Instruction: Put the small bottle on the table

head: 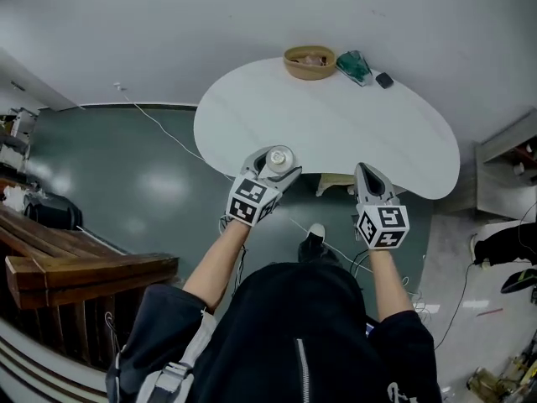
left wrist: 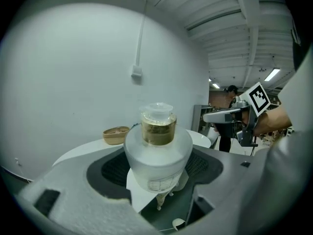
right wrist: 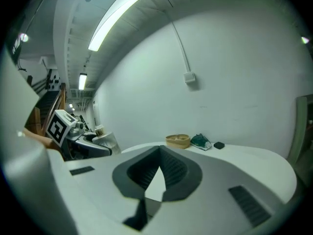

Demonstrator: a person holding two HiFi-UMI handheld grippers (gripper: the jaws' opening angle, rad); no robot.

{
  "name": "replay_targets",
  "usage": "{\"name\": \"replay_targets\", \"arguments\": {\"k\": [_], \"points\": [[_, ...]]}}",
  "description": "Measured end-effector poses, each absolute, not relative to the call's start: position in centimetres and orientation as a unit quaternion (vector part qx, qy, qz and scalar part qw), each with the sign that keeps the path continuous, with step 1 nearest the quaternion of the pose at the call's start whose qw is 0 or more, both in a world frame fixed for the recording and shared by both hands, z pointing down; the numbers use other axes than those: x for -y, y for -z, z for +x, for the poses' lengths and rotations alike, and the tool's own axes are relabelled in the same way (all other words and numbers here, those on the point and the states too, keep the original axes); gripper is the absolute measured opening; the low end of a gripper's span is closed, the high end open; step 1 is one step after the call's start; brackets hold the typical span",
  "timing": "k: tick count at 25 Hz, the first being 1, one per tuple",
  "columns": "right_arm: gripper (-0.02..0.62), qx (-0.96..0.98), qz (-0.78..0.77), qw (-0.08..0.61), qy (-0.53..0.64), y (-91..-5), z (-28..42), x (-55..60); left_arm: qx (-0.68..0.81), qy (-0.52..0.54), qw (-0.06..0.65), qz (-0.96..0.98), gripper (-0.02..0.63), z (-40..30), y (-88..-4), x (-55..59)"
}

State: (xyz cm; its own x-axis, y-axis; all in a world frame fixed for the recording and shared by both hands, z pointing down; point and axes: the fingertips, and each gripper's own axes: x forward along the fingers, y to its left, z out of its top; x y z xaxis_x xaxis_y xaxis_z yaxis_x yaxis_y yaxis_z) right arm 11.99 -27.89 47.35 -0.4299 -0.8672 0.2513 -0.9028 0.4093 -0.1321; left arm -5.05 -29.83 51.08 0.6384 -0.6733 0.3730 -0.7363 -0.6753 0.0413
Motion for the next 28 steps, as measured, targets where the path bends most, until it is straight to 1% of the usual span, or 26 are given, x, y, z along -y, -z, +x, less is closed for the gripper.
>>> {"name": "replay_targets", "arguments": {"k": [5,12,16,21,28], "points": [[0.002,0.845,0.514,0.073,-0.127,-47.7,14.4,33.3,0.404,-0.173,0.1,0.893,0.334,-2.6,-51.5,34.3],[0.002,0.843,0.507,0.088,-0.157,-50.7,16.1,37.2,0.399,-0.197,0.125,0.887,0.334,-0.5,-55.1,37.6],[0.002,0.837,0.511,0.093,-0.17,-52.1,16.7,39.2,0.377,-0.222,0.12,0.891,0.334,1.3,-57.9,39.5],[0.002,0.826,0.525,0.103,-0.178,-53.0,18.0,40.5,0.34,-0.243,0.11,0.902,0.334,4.2,-60.8,41.4],[0.002,0.792,0.566,0.113,-0.197,-54.6,22.0,40.0,0.295,-0.261,0.11,0.913,0.336,9.1,-64.6,43.9]]}}
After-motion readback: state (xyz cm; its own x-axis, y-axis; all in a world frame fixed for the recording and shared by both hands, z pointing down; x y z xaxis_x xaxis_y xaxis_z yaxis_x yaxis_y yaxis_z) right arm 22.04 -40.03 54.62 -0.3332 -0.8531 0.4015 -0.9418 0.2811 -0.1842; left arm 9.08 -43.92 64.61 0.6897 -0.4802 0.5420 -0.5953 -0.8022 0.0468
